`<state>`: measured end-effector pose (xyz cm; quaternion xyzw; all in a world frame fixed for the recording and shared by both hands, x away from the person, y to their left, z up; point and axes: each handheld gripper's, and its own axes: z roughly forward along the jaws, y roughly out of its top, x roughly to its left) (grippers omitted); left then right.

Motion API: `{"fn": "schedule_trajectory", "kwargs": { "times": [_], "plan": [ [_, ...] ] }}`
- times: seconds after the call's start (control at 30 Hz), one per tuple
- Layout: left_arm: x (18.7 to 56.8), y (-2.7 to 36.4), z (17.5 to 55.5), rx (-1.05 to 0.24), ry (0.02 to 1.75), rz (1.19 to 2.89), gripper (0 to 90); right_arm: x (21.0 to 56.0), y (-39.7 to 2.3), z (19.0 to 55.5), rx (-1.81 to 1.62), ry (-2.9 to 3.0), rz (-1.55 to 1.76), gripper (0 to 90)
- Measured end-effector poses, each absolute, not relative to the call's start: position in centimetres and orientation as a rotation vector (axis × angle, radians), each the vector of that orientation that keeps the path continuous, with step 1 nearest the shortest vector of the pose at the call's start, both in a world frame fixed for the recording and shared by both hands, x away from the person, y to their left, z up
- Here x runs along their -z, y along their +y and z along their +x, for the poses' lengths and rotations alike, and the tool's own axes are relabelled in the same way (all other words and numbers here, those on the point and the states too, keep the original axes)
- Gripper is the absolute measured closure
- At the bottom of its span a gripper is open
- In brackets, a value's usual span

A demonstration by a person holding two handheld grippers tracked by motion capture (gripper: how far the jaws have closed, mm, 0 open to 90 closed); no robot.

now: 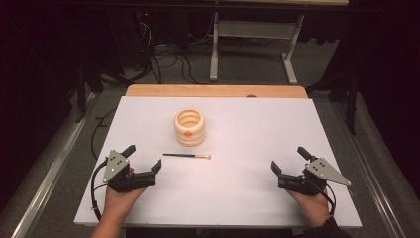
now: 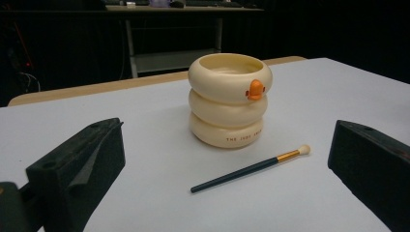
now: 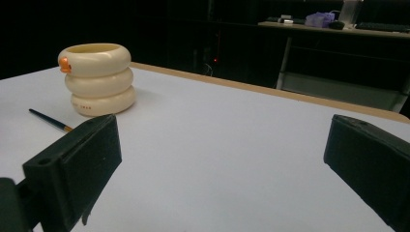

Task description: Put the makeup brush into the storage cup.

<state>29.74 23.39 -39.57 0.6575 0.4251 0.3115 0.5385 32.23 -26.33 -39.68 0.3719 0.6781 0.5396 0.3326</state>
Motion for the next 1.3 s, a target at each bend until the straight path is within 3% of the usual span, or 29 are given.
{"fn": "schedule_trajectory", "kwargs": {
  "times": [0.57, 1.3],
  "plan": [
    [40.1, 23.3, 30.4, -0.719, 1.058, 1.584, 1.1, 40.1, -26.1, 32.3, -1.389, 1.800, 0.986, 1.7],
    [40.8, 22.7, 32.0, -0.669, 1.159, 1.737, 1.8, 40.5, -26.5, 32.3, -1.346, 1.819, 0.996, 2.8]
  ]
}}
